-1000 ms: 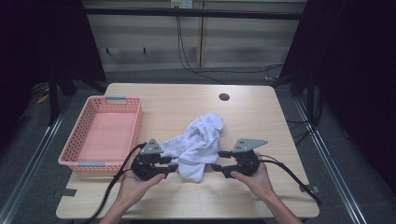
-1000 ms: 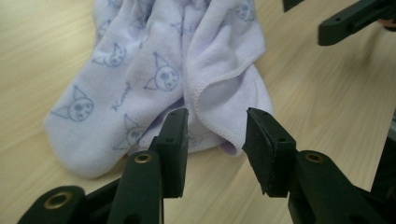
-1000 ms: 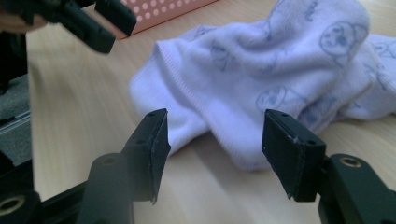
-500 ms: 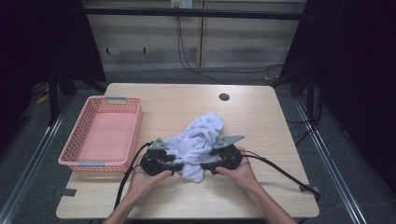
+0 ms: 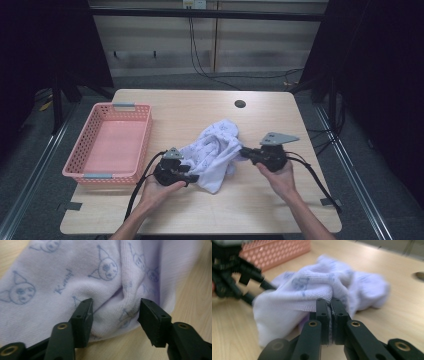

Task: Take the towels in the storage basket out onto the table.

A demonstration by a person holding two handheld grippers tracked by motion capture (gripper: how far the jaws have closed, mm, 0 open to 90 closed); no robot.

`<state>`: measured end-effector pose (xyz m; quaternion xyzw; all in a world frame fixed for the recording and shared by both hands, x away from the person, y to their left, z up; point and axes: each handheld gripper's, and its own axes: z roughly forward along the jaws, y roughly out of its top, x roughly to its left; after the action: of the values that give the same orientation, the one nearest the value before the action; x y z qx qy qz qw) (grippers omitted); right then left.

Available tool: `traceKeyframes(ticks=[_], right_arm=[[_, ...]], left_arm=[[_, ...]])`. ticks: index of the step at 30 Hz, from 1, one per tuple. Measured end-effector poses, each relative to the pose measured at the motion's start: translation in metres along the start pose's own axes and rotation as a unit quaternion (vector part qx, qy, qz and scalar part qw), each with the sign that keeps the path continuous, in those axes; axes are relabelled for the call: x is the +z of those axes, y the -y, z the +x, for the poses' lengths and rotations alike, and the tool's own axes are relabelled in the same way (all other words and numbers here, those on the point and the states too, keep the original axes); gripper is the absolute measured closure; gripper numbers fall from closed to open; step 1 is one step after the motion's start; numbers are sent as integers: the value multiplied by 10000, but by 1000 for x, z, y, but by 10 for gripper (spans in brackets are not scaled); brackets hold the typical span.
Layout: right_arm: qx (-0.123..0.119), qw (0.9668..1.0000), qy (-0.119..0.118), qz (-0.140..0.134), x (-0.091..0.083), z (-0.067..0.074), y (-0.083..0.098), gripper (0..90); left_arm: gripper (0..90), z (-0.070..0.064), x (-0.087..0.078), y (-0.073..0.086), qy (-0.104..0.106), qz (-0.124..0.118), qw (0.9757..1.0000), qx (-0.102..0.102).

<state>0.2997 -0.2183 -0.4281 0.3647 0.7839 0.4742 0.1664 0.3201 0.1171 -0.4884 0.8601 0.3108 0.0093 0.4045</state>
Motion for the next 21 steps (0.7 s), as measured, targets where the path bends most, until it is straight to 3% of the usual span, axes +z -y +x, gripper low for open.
traceKeyframes(ticks=[1,2,4,5,7,9,11,12,14,16,17,18,19,21], right_arm=[[11,10000,88,-20,-8,-6,0,860],[111,9996,255,-95,-22,-18,2,860],[132,9993,350,-84,-26,-22,4,859],[275,9988,406,-69,-35,-32,12,859],[372,9984,431,-62,-39,-37,21,854],[397,9985,380,-64,-41,-37,26,850],[401,9985,383,-38,-49,-38,37,837],[401,9985,383,-38,-49,-38,37,837],[398,9984,387,-45,-56,-38,41,826],[385,9984,408,-55,-64,-38,43,788],[363,9978,547,-34,-75,-37,48,700],[363,9978,547,-34,-75,-37,48,700],[410,9975,578,-33,-85,-35,53,631],[330,9974,648,-8,-91,-31,56,599]], left_arm=[[429,0,0,-1,17,1,10000,-13],[531,-1,2,-1,-2,21,10000,43],[576,0,5,-2,49,29,9999,104],[783,-1,9,-4,-100,53,9995,305],[869,-1,11,-6,-7,109,9995,294],[877,-3,8,-10,45,57,9994,341],[884,-9,-7,-16,217,-236,9990,326],[884,-9,-7,-16,217,-236,9990,326],[884,-16,-22,-25,285,-486,9976,403],[884,-22,-34,-32,423,-703,9959,376],[883,-26,-42,-38,435,-809,9948,449],[883,-28,-46,-42,426,-856,9942,488],[883,-29,-54,-50,512,-997,9927,442],[883,-29,-56,-54,475,-1021,9926,456]])
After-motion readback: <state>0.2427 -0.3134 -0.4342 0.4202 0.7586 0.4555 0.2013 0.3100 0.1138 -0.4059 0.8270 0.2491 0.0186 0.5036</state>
